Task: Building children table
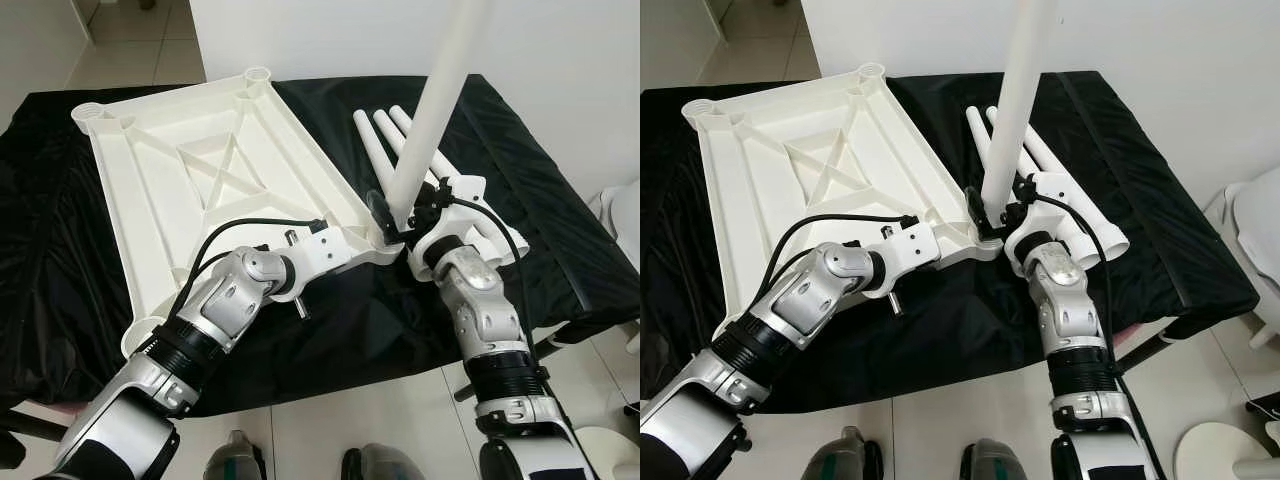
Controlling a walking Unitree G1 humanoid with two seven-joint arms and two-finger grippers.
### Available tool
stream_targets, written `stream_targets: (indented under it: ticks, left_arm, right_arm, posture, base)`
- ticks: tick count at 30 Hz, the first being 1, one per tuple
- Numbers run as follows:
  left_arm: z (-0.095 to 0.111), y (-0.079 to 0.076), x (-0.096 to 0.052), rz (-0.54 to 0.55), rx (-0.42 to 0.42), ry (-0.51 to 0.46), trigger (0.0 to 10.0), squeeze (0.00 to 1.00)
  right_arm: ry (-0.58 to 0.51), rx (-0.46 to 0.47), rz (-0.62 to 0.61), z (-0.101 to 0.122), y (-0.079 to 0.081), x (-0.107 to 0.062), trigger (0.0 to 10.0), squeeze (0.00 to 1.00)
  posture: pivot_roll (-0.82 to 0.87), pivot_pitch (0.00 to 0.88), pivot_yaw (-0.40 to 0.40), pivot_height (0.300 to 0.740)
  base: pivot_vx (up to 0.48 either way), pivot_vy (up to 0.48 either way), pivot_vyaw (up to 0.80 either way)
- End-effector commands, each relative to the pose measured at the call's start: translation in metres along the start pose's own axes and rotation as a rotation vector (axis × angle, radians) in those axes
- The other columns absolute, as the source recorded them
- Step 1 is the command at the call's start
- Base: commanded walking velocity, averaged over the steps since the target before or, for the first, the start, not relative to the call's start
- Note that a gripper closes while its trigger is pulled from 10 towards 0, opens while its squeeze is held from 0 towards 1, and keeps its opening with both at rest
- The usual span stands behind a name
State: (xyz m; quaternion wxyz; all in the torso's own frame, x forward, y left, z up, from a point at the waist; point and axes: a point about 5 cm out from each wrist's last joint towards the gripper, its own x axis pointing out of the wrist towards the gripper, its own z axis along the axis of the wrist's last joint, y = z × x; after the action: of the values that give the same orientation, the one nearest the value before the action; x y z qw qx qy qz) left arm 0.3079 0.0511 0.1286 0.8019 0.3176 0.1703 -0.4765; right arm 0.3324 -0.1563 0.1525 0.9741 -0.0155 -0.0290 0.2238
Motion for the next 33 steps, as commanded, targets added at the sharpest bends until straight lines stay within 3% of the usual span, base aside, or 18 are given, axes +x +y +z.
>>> stream_targets:
  ticks: [1, 7, 14, 15, 16, 17, 18, 19, 28, 33]
  left_arm:
    - [-0.017, 0.003, -0.003, 0.033, 0.013, 0.077, 10.0, 0.00]
    - [-0.014, 0.006, -0.004, 0.042, 0.015, 0.068, 10.0, 0.00]
    - [-0.013, 0.006, -0.004, 0.044, 0.017, 0.063, 10.0, 0.00]
    - [-0.013, 0.006, -0.004, 0.044, 0.019, 0.063, 10.0, 0.00]
    - [-0.013, 0.006, -0.004, 0.044, 0.019, 0.063, 10.0, 0.00]
    - [-0.013, 0.005, -0.004, 0.044, 0.020, 0.061, 10.0, 0.00]
    - [-0.012, 0.005, -0.004, 0.044, 0.020, 0.061, 10.0, 0.00]
    - [-0.012, 0.005, -0.004, 0.043, 0.021, 0.060, 10.0, 0.00]
    - [-0.011, 0.004, -0.003, 0.043, 0.024, 0.057, 10.0, 0.00]
    - [-0.011, 0.001, -0.003, 0.040, 0.025, 0.053, 10.0, 0.00]
  right_arm:
    - [0.021, 0.018, 0.027, -0.003, -0.001, 0.000, 10.0, 0.00]
    - [0.085, -0.069, 0.170, -0.007, -0.017, 0.002, 10.0, 0.00]
    - [0.114, -0.099, 0.262, -0.007, -0.018, 0.007, 10.0, 0.00]
    - [0.116, -0.101, 0.285, -0.007, -0.018, 0.010, 8.2, 0.00]
    - [0.116, -0.101, 0.285, -0.007, -0.018, 0.010, 8.2, 0.00]
    - [0.119, -0.083, 0.302, -0.007, -0.018, 0.013, 3.8, 0.00]
    - [0.120, -0.079, 0.307, -0.007, -0.017, 0.013, 3.8, 0.00]
    - [0.120, -0.071, 0.318, -0.008, -0.016, 0.014, 0.0, 0.00]
    - [0.112, -0.053, 0.342, -0.013, -0.010, 0.017, 0.0, 0.00]
    - [0.098, -0.021, 0.295, -0.017, -0.007, 0.016, 0.0, 0.00]
  posture:
    - [-0.08, 0.000, 0.021, 0.740]
    - [-0.07, 0.000, 0.020, 0.740]
    - [-0.06, 0.000, 0.018, 0.740]
    - [-0.06, 0.000, 0.018, 0.740]
    - [-0.06, 0.000, 0.018, 0.740]
    - [-0.06, 0.000, 0.017, 0.740]
    - [-0.06, 0.000, 0.017, 0.740]
    - [-0.06, 0.000, 0.016, 0.740]
    - [-0.05, 0.000, 0.013, 0.740]
    - [-0.05, 0.000, 0.009, 0.740]
  base:
    - [0.000, 0.000, 0.00]
    - [0.000, 0.000, 0.00]
    - [0.000, 0.000, 0.00]
    - [0.000, 0.000, 0.00]
    - [0.000, 0.000, 0.00]
    - [0.000, 0.000, 0.00]
    - [0.000, 0.000, 0.00]
    - [0.000, 0.000, 0.00]
    - [0.000, 0.000, 0.00]
    - [0.000, 0.000, 0.00]
